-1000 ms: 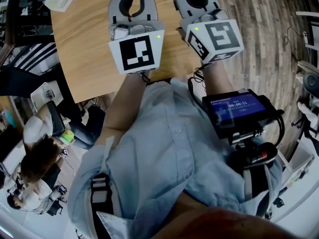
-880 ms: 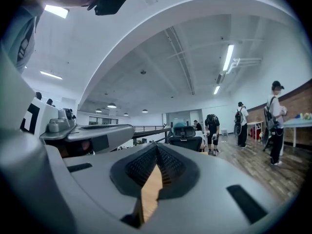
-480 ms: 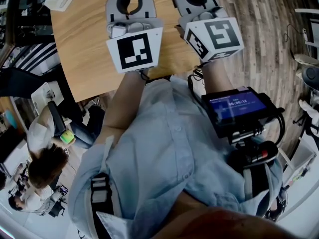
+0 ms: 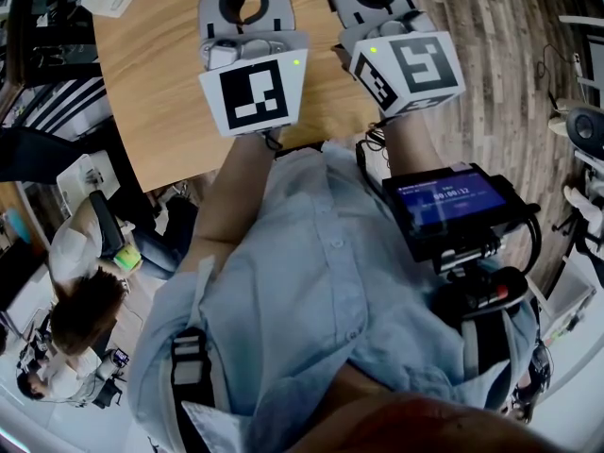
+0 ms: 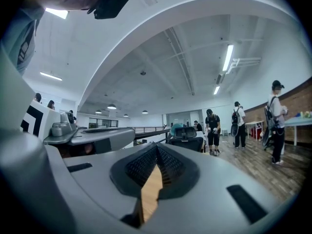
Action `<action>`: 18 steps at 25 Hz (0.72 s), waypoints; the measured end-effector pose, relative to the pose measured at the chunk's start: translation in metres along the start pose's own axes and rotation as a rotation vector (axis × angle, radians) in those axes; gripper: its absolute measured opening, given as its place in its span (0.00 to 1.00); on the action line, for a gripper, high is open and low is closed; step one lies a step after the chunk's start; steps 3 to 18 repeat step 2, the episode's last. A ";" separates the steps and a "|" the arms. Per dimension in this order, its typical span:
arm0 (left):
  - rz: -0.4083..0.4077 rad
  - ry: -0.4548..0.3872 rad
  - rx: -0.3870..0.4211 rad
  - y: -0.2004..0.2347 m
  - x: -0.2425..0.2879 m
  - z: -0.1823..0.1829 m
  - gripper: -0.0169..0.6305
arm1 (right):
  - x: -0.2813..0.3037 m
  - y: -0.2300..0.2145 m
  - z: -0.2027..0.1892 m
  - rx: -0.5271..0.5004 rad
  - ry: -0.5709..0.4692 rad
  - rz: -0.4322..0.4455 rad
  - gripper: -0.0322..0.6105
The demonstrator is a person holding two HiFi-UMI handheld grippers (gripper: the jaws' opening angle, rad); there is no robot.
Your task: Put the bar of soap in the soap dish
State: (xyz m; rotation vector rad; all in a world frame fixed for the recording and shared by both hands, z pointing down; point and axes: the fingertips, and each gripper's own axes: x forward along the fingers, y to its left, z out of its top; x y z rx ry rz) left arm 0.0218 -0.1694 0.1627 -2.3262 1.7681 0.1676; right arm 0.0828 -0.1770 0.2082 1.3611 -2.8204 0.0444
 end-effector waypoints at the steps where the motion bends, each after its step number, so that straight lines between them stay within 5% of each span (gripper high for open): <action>1: 0.000 -0.001 0.000 0.001 0.000 0.000 0.04 | 0.001 0.001 0.000 -0.001 0.000 0.001 0.06; 18: 0.000 -0.002 0.000 0.001 0.000 0.001 0.04 | 0.001 0.001 0.001 -0.002 0.000 0.002 0.06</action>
